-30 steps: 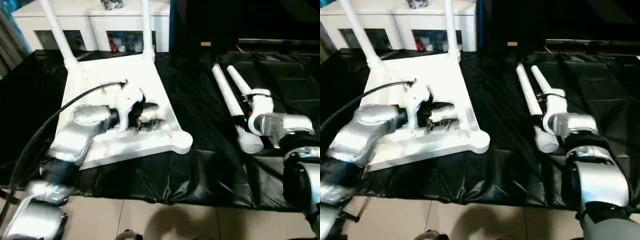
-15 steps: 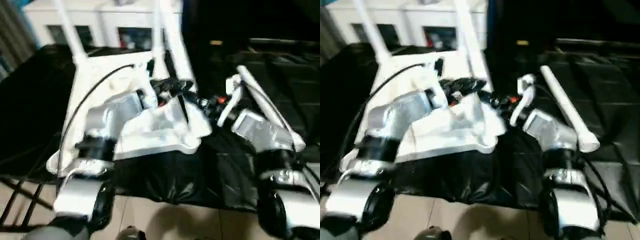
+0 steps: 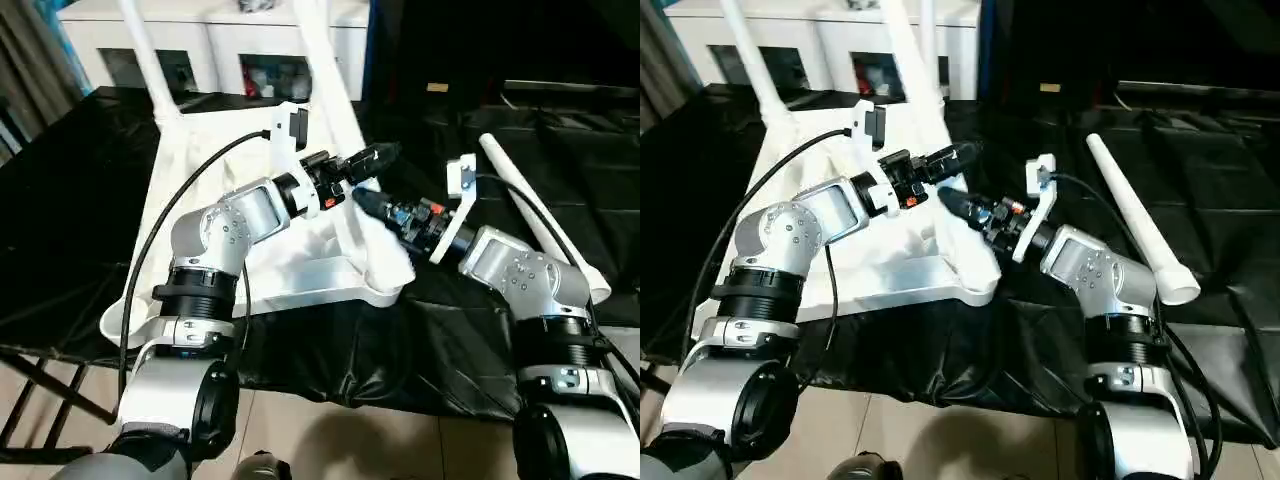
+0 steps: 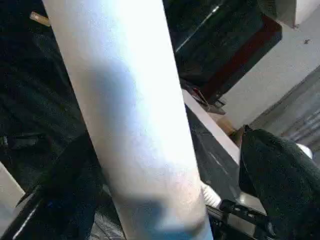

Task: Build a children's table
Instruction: Pick table leg

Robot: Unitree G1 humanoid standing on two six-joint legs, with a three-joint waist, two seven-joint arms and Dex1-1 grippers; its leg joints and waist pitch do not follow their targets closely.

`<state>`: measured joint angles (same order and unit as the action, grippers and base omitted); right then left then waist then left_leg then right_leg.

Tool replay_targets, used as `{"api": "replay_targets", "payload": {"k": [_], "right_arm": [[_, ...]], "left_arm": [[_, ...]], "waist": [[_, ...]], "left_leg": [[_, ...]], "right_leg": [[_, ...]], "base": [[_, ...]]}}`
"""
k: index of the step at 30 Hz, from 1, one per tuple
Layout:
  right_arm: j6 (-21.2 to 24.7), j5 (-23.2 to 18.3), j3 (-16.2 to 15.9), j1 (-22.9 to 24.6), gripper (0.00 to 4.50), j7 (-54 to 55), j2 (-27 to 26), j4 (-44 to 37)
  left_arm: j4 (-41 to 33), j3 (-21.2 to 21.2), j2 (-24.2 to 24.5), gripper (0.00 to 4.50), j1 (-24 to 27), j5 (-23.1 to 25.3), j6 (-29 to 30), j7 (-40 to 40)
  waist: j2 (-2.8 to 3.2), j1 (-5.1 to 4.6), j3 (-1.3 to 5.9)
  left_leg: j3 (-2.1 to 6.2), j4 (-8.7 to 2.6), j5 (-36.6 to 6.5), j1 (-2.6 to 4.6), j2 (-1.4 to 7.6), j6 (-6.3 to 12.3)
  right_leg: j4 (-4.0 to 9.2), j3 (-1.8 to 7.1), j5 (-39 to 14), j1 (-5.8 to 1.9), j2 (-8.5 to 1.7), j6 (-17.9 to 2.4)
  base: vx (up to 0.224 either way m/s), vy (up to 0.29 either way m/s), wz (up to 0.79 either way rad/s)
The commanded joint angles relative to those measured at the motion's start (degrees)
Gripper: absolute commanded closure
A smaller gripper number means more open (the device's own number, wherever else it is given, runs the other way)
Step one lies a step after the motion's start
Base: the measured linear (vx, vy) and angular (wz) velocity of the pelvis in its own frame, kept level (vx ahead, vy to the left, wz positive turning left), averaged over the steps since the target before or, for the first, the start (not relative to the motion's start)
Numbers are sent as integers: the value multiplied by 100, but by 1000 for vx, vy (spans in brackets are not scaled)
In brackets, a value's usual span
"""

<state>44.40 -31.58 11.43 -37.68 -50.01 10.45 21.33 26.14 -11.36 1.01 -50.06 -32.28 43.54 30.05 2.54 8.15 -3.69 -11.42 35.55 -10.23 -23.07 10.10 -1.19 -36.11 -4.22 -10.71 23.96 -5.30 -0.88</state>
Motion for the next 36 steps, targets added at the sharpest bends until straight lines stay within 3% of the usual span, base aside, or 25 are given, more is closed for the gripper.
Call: {"api": "replay_targets", "payload": {"k": [1,7,8,9,11,12,13,16,19,29,36], "right_arm": [[-90,75,-144,60,270,253,-55,-429],[-287,449,-484,56,270,798,-309,-828],[-297,468,-498,55,270,821,-319,-837],[-525,792,-750,31,270,1134,-448,-930],[-602,913,-846,24,270,1256,-488,-965],[-625,994,-929,16,270,1405,-542,-1022],[-672,1082,-1018,17,270,1505,-569,-1083],[-857,1312,-1191,18,270,1733,-644,-1175],[-1042,1531,-1405,60,270,1858,-726,-1268],[-1343,1759,-1602,79,270,1969,-747,-1275],[-1575,1810,-1575,2,270,2021,-795,-1092]], "left_arm": [[-143,-20,-30,17,-27,140,21,-379],[-11,-200,-225,48,-105,255,-65,-1118],[-7,-208,-233,71,-107,259,-76,-1147],[51,-345,-360,77,-134,290,-248,-1548],[66,-379,-394,81,-143,296,-299,-1660],[82,-409,-429,93,-155,334,-429,-1819],[95,-435,-451,118,-168,354,-524,-1922],[73,-457,-491,121,-184,395,-657,-2025],[-28,-437,-550,159,-163,456,-845,-2047],[-95,-432,-606,238,-120,407,-1001,-2092],[-87,-382,-576,252,-124,403,-1156,-1974]], "waist": [[-125,-1,492],[-118,-18,482],[-122,-23,480],[-70,-28,472],[-87,-35,488],[-54,-31,486],[-60,-36,489],[-77,-40,498],[-73,-47,487],[-86,-58,479],[-92,-70,483]], "left_leg": [[171,-401,-502,129,284,221],[174,-413,-583,132,280,151],[178,-416,-602,130,282,116],[183,-420,-647,129,277,80],[189,-424,-652,134,279,13],[191,-428,-662,139,276,9],[194,-430,-670,136,274,13],[191,-432,-617,144,281,16],[185,-437,-696,140,270,24],[182,-440,-721,138,273,71],[178,-433,-699,138,272,107]], "right_leg": [[423,251,-836,-337,-377,-1108],[446,253,-914,-327,-375,-1037],[452,255,-947,-329,-376,-1002],[477,254,-991,-316,-365,-961],[455,252,-887,-329,-363,-940],[451,254,-840,-322,-359,-948],[462,253,-784,-325,-356,-938],[448,253,-640,-319,-348,-953],[452,261,-663,-324,-352,-960],[450,272,-665,-326,-359,-971],[446,274,-653,-324,-357,-985]], "base": [[0,0,0],[0,0,0],[0,0,0],[0,0,0],[0,0,0],[0,0,0],[0,0,0],[0,0,0],[0,0,0],[0,0,0],[0,0,0]]}}
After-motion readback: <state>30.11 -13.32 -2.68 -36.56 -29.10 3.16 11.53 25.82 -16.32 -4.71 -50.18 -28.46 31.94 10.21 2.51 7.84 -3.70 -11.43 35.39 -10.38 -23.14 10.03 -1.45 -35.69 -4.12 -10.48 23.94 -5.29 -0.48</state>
